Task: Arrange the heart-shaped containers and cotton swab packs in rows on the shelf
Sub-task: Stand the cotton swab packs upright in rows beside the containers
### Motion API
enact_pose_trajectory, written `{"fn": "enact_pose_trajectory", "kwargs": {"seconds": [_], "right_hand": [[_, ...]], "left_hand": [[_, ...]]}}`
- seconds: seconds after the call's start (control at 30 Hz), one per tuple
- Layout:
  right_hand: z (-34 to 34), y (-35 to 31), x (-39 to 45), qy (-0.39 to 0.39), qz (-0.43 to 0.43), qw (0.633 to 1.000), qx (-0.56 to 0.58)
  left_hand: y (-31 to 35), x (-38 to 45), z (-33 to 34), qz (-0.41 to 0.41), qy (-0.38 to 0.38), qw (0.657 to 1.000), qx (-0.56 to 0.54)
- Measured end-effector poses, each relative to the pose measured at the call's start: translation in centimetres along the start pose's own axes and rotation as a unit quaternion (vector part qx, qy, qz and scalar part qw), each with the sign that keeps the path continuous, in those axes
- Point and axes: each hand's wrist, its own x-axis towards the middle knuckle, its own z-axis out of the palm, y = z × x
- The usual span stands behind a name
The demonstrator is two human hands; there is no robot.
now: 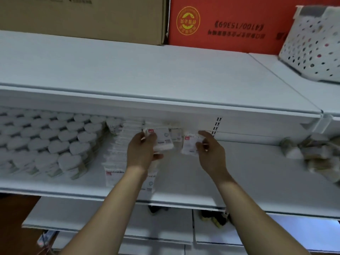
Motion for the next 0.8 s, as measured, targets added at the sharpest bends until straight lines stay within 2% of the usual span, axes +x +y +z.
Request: {"fn": "enact_pose_trajectory", "kwargs": {"seconds": [0.07,0.17,0.47,0.8], "right_hand": [[1.8,0.6,1.0,-0.034,-0.02,0.999,-0.026],[4.4,0.6,2.1,-0.043,-0.036,0.998,-0.033],[8.1,0.7,3.2,-0.03,-0.064,0.992,-0.104],[9.6,1.3,4.4,-0.009,-0.061,0.992,-0.109]], "left_hand": [[-0.2,-0.1,-0.6,-0.001,0.031,1.0,0.002],[-0.6,-0.3,-1.4,-0.001,0.049,0.999,0.013],[-0.2,0.6,-3.9,-0.003,0.001,0.999,0.052],[0.6,1.7,-4.2,0.018,-0.046,0.998,0.045]]}}
